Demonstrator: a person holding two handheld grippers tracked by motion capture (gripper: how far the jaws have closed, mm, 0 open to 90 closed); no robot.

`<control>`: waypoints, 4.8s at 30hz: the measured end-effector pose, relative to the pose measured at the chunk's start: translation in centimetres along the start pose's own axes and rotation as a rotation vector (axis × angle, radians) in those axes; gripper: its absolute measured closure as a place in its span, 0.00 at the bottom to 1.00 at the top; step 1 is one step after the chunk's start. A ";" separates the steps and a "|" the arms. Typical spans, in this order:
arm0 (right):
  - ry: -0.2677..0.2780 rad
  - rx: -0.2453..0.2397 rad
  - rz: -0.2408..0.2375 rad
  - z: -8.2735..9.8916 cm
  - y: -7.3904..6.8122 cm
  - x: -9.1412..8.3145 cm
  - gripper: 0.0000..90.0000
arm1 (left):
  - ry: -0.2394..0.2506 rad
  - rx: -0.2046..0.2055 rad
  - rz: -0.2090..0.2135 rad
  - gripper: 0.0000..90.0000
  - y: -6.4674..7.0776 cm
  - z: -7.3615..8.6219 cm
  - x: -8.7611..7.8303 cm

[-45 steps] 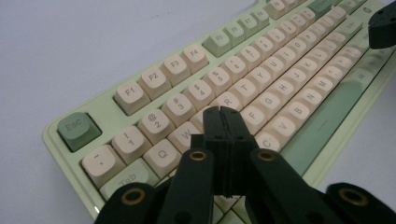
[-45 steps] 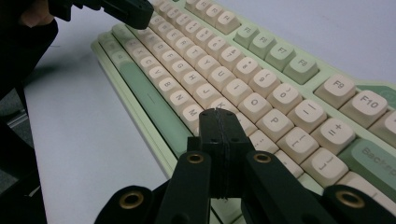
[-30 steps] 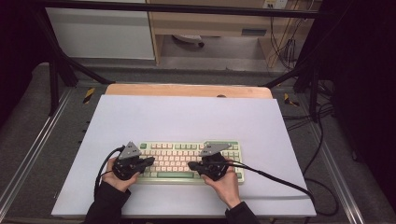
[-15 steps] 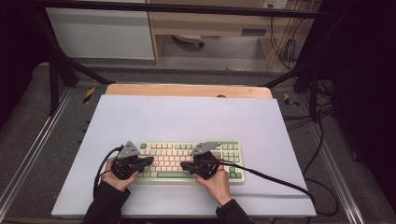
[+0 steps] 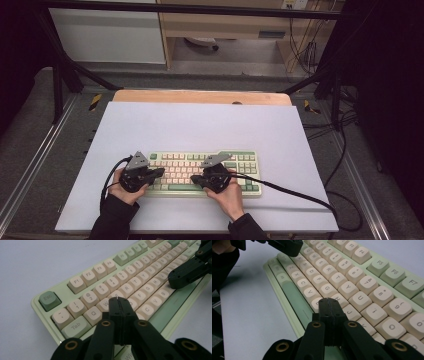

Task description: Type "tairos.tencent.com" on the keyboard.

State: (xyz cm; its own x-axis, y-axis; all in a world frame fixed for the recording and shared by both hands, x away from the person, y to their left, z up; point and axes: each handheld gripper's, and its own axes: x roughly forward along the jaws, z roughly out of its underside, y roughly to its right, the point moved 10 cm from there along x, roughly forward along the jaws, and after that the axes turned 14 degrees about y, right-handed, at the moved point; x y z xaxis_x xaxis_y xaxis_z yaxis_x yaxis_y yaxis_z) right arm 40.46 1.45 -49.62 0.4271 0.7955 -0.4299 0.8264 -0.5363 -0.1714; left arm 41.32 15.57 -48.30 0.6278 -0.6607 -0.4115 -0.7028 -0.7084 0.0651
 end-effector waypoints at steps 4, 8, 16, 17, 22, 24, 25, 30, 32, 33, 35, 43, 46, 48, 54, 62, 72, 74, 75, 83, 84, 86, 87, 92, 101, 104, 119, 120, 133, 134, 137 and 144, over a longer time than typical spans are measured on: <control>-0.005 0.000 0.001 0.2 0.0 0.1 1.00 | 0.001 -0.001 0.000 1.00 0.0 0.0 0.0; 0.001 0.001 0.001 -0.1 0.0 -0.1 1.00 | 0.002 -0.002 0.000 1.00 0.0 -0.1 0.0; 0.027 -0.012 0.013 -1.4 0.2 -1.4 1.00 | 0.009 -0.001 0.001 1.00 0.0 -0.2 -0.2; 0.030 -0.019 0.014 -1.5 0.3 -1.5 1.00 | 0.010 -0.001 0.001 1.00 0.1 -0.3 -0.2; 0.033 -0.026 0.021 -2.0 0.5 -2.4 1.00 | 0.013 0.000 0.001 1.00 0.1 -0.3 -0.2; 0.034 -0.024 0.024 -2.0 0.6 -2.7 1.00 | 0.014 -0.001 0.001 1.00 0.1 -0.4 -0.3; 0.036 -0.027 0.025 -2.0 0.7 -2.9 1.00 | 0.014 0.000 0.001 1.00 0.1 -0.4 -0.3; 0.042 -0.019 0.036 -2.0 1.1 -3.8 1.00 | 0.015 0.001 0.003 1.00 0.2 -0.5 -0.3; 0.043 -0.016 0.042 -1.9 1.4 -4.1 1.00 | 0.016 0.002 0.005 1.00 0.2 -0.5 -0.3; 0.044 -0.017 0.045 -1.9 1.5 -4.3 1.00 | 0.016 0.003 0.005 1.00 0.2 -0.5 -0.3; 0.046 -0.014 0.051 -1.8 1.7 -4.6 1.00 | 0.016 0.002 0.006 1.00 0.3 -0.5 -0.3; 0.053 0.005 0.069 -1.1 2.6 -5.9 1.00 | 0.012 0.007 0.013 1.00 0.6 -0.5 -0.1; 0.052 0.011 0.076 -0.8 2.9 -6.3 1.00 | 0.009 0.011 0.020 1.00 1.0 -0.5 0.0; 0.051 0.016 0.077 -0.5 3.0 -6.5 1.00 | 0.007 0.016 0.024 1.00 1.2 -0.5 0.1; 0.049 0.020 0.086 0.0 3.4 -6.9 1.00 | -0.006 0.030 0.044 1.00 2.1 -0.4 0.7; 0.050 0.028 0.093 0.5 3.6 -7.3 1.00 | -0.023 0.048 0.064 1.00 3.2 -0.2 1.5; 0.054 0.030 0.092 0.6 3.8 -7.4 1.00 | -0.041 0.057 0.076 1.00 3.7 0.2 2.0; 0.053 0.034 0.092 0.6 3.8 -7.5 1.00 | -0.044 0.060 0.076 1.00 3.7 0.3 2.1; 0.054 0.037 0.093 0.6 3.8 -7.5 1.00 | -0.044 0.059 0.077 1.00 3.7 0.4 2.1; 0.052 0.032 0.089 0.7 3.7 -7.4 1.00 | -0.046 0.062 0.080 1.00 3.8 0.8 2.3; 0.051 0.030 0.088 0.8 3.8 -7.4 1.00 | -0.043 0.058 0.082 1.00 3.8 0.8 2.4; 0.049 0.032 0.089 0.8 3.7 -7.4 1.00 | -0.044 0.058 0.082 1.00 3.8 0.8 2.3; 0.049 0.033 0.090 0.8 3.7 -7.4 1.00 | -0.043 0.059 0.081 1.00 3.8 0.8 2.3; 0.043 0.032 0.088 0.9 3.7 -7.3 1.00 | -0.033 0.057 0.084 1.00 3.8 0.5 2.0; 0.049 0.028 0.089 0.8 3.8 -7.5 1.00 | -0.017 0.048 0.061 1.00 3.0 0.1 1.4; 0.049 0.027 0.090 0.8 3.8 -7.5 1.00 | -0.012 0.045 0.056 1.00 2.8 -0.1 1.3; 0.050 0.030 0.088 0.8 3.8 -7.4 1.00 | 0.006 0.033 0.030 1.00 1.7 -1.0 1.4; 0.050 0.031 0.088 0.8 3.8 -7.4 1.00 | 0.006 0.032 0.029 1.00 1.6 -1.1 1.4; 0.052 0.031 0.087 0.8 3.8 -7.4 1.00 | 0.000 0.023 0.001 1.00 0.9 -1.4 2.5; 0.051 0.035 0.088 0.8 3.8 -7.5 1.00 | -0.002 0.023 -0.002 1.00 0.9 -1.4 2.6; 0.052 0.035 0.088 0.8 3.8 -7.4 1.00 | -0.008 0.022 -0.009 1.00 0.8 -1.3 2.9; 0.052 0.031 0.086 0.8 3.8 -7.4 1.00 | -0.024 0.026 -0.022 1.00 0.5 -0.8 3.3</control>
State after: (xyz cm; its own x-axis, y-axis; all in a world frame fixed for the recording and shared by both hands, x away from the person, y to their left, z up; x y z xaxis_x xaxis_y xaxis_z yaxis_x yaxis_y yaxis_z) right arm 40.15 -6.69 -47.79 0.5156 0.7591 -0.3974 0.7741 -0.6115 -0.1638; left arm 43.35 12.81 -48.87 0.6355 -0.6383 -0.4344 -0.6974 -0.7160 0.0318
